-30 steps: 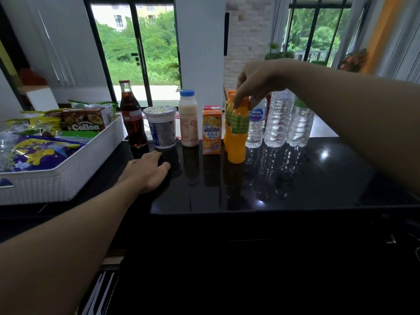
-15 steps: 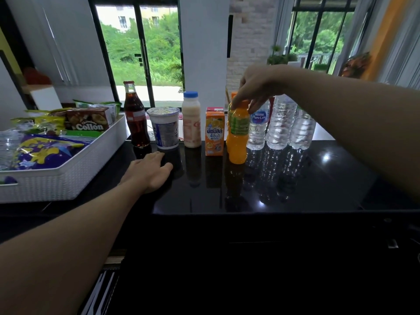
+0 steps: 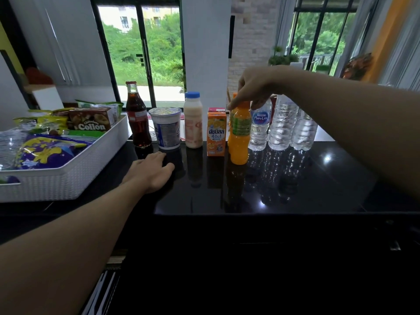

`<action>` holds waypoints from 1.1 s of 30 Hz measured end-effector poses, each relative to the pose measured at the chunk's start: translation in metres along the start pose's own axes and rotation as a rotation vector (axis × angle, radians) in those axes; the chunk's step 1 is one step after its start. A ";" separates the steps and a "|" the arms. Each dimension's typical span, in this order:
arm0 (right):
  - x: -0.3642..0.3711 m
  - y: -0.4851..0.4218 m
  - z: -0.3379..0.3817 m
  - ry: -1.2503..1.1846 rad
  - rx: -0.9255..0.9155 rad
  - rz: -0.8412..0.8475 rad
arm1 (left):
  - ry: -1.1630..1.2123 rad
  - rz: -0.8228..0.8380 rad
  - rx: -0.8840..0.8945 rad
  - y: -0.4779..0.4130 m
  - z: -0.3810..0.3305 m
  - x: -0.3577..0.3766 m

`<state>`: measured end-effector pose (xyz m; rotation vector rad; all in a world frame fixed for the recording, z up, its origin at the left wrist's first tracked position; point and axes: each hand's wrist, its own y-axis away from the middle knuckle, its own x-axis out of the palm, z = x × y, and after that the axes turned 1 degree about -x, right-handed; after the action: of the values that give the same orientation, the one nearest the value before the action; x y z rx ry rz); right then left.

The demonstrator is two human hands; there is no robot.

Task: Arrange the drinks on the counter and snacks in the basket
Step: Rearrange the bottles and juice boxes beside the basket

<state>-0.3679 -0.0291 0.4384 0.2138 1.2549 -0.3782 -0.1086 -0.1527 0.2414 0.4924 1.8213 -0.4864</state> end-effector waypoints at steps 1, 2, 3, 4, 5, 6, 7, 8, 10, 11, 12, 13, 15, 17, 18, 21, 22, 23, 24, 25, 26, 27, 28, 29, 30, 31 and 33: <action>0.000 -0.001 0.001 0.046 -0.014 -0.041 | 0.001 0.000 0.002 0.000 0.000 0.000; 0.001 -0.001 0.002 0.097 -0.036 -0.090 | 0.004 0.001 0.003 0.000 0.000 0.000; 0.002 -0.002 0.004 0.141 -0.067 -0.144 | 0.007 0.001 0.004 0.000 0.000 0.000; 0.004 -0.003 0.006 0.168 -0.102 -0.190 | 0.010 0.000 0.002 0.000 0.000 0.000; 0.006 -0.004 0.009 0.177 -0.135 -0.220 | 0.015 -0.002 -0.002 0.000 0.000 0.000; 0.008 -0.004 0.013 0.179 -0.164 -0.234 | 0.020 -0.004 -0.007 0.001 0.000 0.000; 0.010 -0.004 0.017 0.181 -0.187 -0.233 | 0.025 -0.006 -0.011 0.001 0.000 0.000; 0.013 -0.004 0.021 0.182 -0.207 -0.219 | 0.031 -0.008 -0.014 0.001 0.000 -0.001; 0.017 -0.005 0.030 0.174 -0.245 -0.165 | 0.047 -0.010 -0.013 0.001 0.000 -0.001; 0.019 -0.006 0.033 0.176 -0.261 -0.138 | 0.049 -0.012 -0.009 0.001 0.001 -0.001; 0.022 -0.007 0.037 0.187 -0.273 -0.113 | 0.047 -0.014 -0.005 0.001 0.001 -0.001; 0.024 -0.009 0.040 0.210 -0.277 -0.090 | 0.044 -0.016 -0.001 0.001 0.002 -0.001; 0.030 -0.013 0.048 0.281 -0.269 -0.054 | 0.041 -0.022 0.002 0.002 0.001 -0.001; 0.035 -0.017 0.053 0.355 -0.247 -0.028 | 0.048 -0.029 -0.001 0.003 0.001 -0.001; 0.038 -0.020 0.055 0.389 -0.234 -0.013 | 0.051 -0.031 0.001 0.003 0.000 -0.001; 0.045 -0.025 0.057 0.483 -0.200 0.034 | 0.053 -0.033 0.016 0.004 0.000 -0.001; 0.046 -0.027 0.057 0.508 -0.200 0.037 | 0.053 -0.038 0.023 0.004 0.000 -0.001; 0.046 -0.028 0.058 0.528 -0.202 0.037 | 0.053 -0.044 0.029 0.004 0.001 0.000; 0.047 -0.029 0.059 0.545 -0.206 0.037 | 0.052 -0.047 0.030 0.004 0.001 0.000; 0.047 -0.030 0.060 0.557 -0.207 0.038 | 0.053 -0.048 0.029 0.004 0.001 0.000; 0.047 -0.030 0.060 0.563 -0.206 0.041 | 0.053 -0.048 0.026 0.004 0.000 0.000; 0.048 -0.031 0.060 0.564 -0.201 0.046 | 0.053 -0.049 0.025 0.004 0.000 -0.001; 0.048 -0.032 0.061 0.563 -0.197 0.051 | 0.052 -0.050 0.024 0.004 0.000 -0.001; 0.048 -0.032 0.060 0.561 -0.193 0.058 | 0.050 -0.049 0.023 0.005 0.000 -0.001; 0.048 -0.033 0.060 0.559 -0.192 0.063 | 0.045 -0.046 0.023 0.004 0.000 -0.001; 0.047 -0.033 0.059 0.555 -0.191 0.065 | 0.041 -0.043 0.023 0.004 -0.001 -0.001; 0.046 -0.034 0.058 0.538 -0.193 0.063 | 0.043 -0.044 0.024 0.005 -0.001 -0.001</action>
<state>-0.3186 -0.0888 0.4141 0.1952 1.7995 -0.1427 -0.1061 -0.1486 0.2425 0.4832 1.8732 -0.5322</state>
